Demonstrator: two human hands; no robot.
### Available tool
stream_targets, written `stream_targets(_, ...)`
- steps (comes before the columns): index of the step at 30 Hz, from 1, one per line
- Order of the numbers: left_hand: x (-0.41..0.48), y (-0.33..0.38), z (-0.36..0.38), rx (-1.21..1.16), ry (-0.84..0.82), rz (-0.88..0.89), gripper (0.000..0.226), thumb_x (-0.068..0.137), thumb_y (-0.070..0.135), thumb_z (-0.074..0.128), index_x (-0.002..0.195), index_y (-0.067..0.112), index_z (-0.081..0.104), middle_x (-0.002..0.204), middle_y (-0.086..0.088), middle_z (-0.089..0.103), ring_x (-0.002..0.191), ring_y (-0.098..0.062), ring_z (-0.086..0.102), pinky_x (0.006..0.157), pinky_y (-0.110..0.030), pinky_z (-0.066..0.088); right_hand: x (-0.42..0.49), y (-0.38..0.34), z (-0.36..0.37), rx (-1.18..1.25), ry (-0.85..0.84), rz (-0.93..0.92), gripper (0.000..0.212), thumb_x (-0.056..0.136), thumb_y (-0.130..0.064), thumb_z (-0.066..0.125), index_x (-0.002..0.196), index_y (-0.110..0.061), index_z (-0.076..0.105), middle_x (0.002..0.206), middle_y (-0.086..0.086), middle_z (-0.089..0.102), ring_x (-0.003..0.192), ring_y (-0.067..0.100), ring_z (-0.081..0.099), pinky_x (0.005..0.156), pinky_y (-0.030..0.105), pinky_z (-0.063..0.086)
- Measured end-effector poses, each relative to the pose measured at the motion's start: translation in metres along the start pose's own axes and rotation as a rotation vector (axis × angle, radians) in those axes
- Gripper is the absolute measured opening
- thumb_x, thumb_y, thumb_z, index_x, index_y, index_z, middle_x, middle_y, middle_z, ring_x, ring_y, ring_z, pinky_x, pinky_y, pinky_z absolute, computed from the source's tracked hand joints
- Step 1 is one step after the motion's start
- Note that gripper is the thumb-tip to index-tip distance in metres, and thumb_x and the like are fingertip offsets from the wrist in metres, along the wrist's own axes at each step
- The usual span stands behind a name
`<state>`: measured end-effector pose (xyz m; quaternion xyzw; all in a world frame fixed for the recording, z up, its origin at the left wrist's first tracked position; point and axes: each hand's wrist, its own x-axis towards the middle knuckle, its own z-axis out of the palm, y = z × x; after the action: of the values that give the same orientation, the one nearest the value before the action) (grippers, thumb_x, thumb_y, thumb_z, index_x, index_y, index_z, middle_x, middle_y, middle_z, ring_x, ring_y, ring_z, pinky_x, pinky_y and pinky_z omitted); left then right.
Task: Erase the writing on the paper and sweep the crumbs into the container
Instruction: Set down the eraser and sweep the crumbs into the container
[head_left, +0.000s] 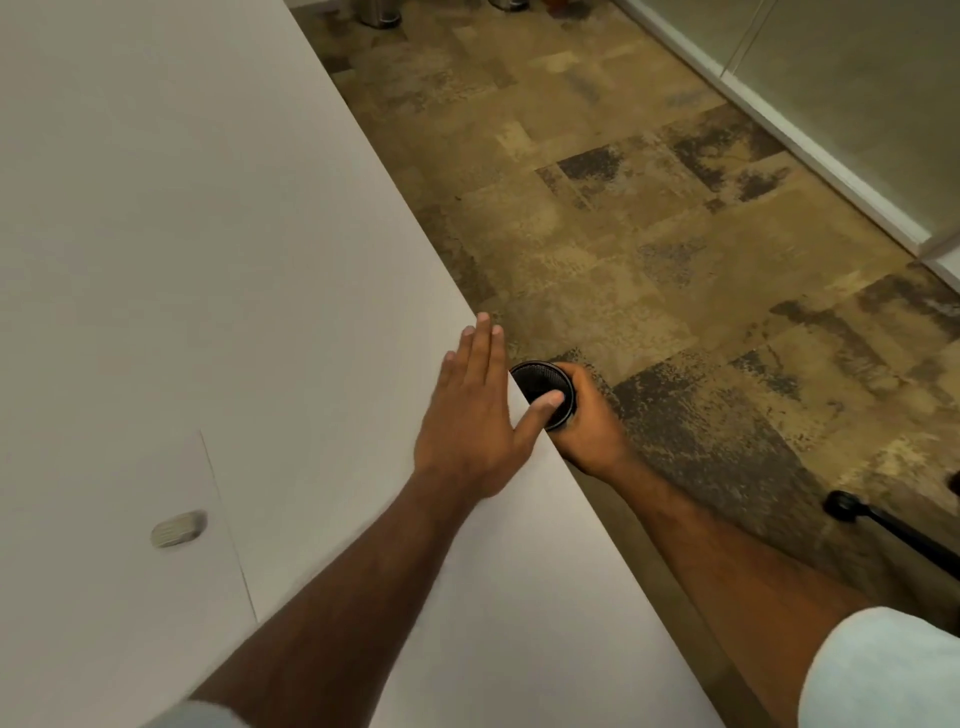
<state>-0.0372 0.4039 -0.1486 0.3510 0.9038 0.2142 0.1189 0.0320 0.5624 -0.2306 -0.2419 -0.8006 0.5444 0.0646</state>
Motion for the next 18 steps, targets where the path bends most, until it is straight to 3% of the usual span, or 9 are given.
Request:
stream_targets(3, -0.025, -0.021, -0.018, -0.259, 0.234, -0.059, 0.080, 0.098, 0.060, 0.027, 0.159, 0.013, 0.010, 0.167, 0.004, 0.002, 0.154, -0.008, 0.001, 0.123, -0.020, -0.003, 0.002, 0.000, -0.001, -0.012, -0.004, 0.006, 0.078, 0.057, -0.033, 0.092, 0.121, -0.032, 0.047, 0.116, -0.017, 0.060, 0.105, -0.005, 0.058, 0.082, 0.012, 0.046)
stream_targets(5, -0.048, -0.045, -0.024, -0.312, 0.320, -0.200, 0.074, 0.099, 0.051, 0.031, 0.159, 0.012, 0.014, 0.166, 0.005, 0.009, 0.153, -0.007, 0.007, 0.125, -0.025, 0.006, 0.004, 0.002, -0.003, -0.010, -0.014, 0.001, 0.082, 0.056, -0.036, 0.092, 0.123, -0.030, 0.047, 0.119, -0.015, 0.059, 0.109, -0.001, 0.057, 0.087, 0.019, 0.048)
stream_targets(8, -0.067, -0.072, -0.023, -0.077, 0.222, -0.388, 0.087, 0.094, 0.064, 0.017, 0.159, 0.008, 0.006, 0.169, -0.005, 0.001, 0.155, -0.016, -0.003, 0.127, -0.038, 0.001, 0.008, 0.005, -0.004, -0.006, -0.014, -0.002, 0.085, 0.054, -0.038, 0.092, 0.125, -0.027, 0.047, 0.122, -0.010, 0.060, 0.111, 0.004, 0.058, 0.090, 0.026, 0.050)
stream_targets(10, -0.065, -0.068, -0.016, 0.099, 0.130, -0.405, 0.098, 0.088, 0.075, 0.007, 0.158, 0.006, 0.000, 0.168, -0.010, -0.007, 0.154, -0.021, -0.009, 0.126, -0.041, -0.006, 0.009, 0.004, -0.004, -0.011, -0.013, -0.003, 0.085, 0.054, -0.038, 0.092, 0.126, -0.027, 0.047, 0.122, -0.011, 0.060, 0.111, 0.003, 0.057, 0.089, 0.024, 0.049)
stream_targets(18, 0.001, 0.010, 0.022, 0.185, -0.018, -0.164, 0.100, 0.085, 0.076, -0.005, 0.158, 0.007, -0.010, 0.166, -0.012, -0.019, 0.152, -0.024, -0.021, 0.124, -0.043, -0.012, 0.011, 0.000, -0.001, 0.000, -0.034, -0.017, 0.073, 0.062, -0.039, 0.078, 0.127, -0.025, 0.047, 0.121, -0.010, 0.060, 0.110, 0.002, 0.059, 0.094, 0.032, 0.051)
